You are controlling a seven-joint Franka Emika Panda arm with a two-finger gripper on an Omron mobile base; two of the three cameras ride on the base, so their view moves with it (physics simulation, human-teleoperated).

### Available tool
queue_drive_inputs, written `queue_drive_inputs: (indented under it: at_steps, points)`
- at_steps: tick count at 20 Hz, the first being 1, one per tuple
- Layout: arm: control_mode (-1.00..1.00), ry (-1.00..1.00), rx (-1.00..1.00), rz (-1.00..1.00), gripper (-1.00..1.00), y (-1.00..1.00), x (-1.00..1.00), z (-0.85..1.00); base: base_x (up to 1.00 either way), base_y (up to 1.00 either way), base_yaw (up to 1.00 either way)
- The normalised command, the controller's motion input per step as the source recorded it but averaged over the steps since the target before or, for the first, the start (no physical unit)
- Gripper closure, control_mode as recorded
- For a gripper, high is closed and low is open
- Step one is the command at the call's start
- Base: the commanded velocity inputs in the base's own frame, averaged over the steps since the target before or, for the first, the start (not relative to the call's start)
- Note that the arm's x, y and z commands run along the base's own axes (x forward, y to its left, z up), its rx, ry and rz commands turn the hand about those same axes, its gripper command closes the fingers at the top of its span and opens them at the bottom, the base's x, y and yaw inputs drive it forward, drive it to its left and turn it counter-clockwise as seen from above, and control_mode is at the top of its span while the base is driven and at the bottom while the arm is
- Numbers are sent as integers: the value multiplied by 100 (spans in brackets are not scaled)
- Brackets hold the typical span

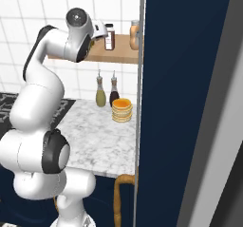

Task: Put the shaker and condiment bottle from the counter next to their counterparts in the cabinet.

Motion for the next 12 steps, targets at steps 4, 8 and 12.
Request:
queue_drive_inputs:
  at_steps: [4, 8, 12]
  points:
    - [-100, -3, 11, -1, -100, -19, -61, 9, 0, 0, 0]
    - [-100, -6, 13, 0, -100, -13, -73, 20, 0, 0, 0]
    - [-100, -7, 13, -1, -100, -14, -90, 10, 0, 0, 0]
